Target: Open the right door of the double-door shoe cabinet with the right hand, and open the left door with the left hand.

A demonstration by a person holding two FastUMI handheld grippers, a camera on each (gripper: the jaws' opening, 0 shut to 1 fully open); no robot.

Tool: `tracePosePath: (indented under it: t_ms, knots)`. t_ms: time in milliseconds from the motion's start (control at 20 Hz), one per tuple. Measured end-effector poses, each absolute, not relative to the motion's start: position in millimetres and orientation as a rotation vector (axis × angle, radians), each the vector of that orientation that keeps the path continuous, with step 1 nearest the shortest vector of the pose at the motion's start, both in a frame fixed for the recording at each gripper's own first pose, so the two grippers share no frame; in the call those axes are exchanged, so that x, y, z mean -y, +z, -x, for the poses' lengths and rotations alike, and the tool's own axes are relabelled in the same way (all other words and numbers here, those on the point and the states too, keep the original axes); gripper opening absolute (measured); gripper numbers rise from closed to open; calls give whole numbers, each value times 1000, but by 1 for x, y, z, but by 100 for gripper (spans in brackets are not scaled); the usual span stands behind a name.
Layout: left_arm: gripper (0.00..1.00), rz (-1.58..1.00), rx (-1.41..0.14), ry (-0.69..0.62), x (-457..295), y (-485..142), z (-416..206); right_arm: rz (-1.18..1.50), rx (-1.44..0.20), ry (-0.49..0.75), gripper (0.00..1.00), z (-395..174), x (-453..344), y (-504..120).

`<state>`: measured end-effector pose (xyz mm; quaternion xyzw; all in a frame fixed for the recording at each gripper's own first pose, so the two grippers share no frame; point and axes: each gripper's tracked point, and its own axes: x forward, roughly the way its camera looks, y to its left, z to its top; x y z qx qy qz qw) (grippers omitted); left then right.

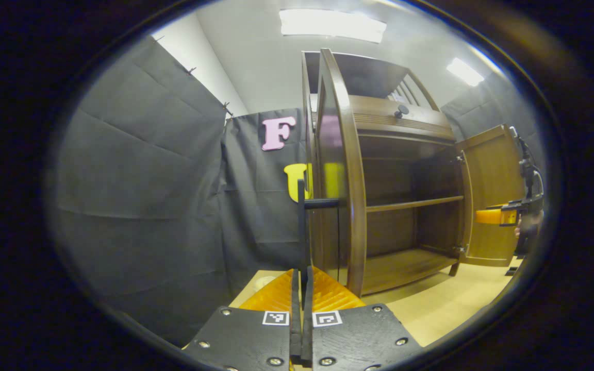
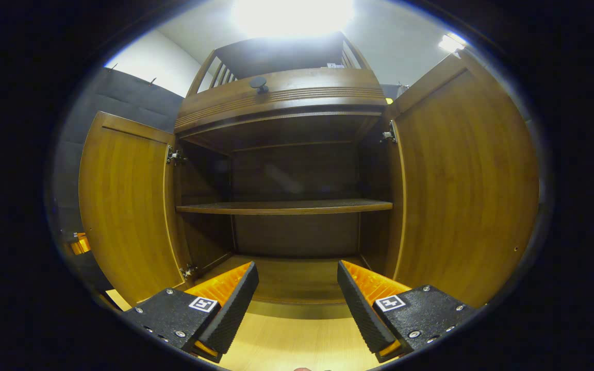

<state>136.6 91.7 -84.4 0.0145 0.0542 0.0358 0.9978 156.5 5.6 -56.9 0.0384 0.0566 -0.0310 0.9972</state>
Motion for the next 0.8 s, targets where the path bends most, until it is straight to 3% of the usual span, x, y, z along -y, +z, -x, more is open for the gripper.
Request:
tracePosePath:
  t_ms: [150, 250, 300, 350, 500, 550, 600, 800]
  knots:
    - [1, -38, -113, 162, -112, -84, -135, -96, -115, -63, 96, -146, 2, -59]
    - [7, -32, -104, 174, -105, -80, -132, -108, -113, -66, 95, -136, 10, -60]
    - [1, -33, -97, 179, -105, -79, -128, -109, -111, -72, 95, -132, 14, -60]
    - [7, -37, -89, 185, -105, -77, -126, -110, -108, -79, 95, -126, 18, -59]
    - [7, -43, -39, 203, -104, -68, -122, -123, -86, -104, 95, -107, 33, -54]
    - [1, -40, -21, 206, -103, -65, -127, -129, -74, -118, 94, -99, 39, -52]
    - [8, -27, -5, 201, -99, -64, -123, -133, -66, -132, 95, -91, 45, -50]
    - [67, 43, 18, 195, -83, -56, -136, -140, -47, -138, 94, -63, 56, -35]
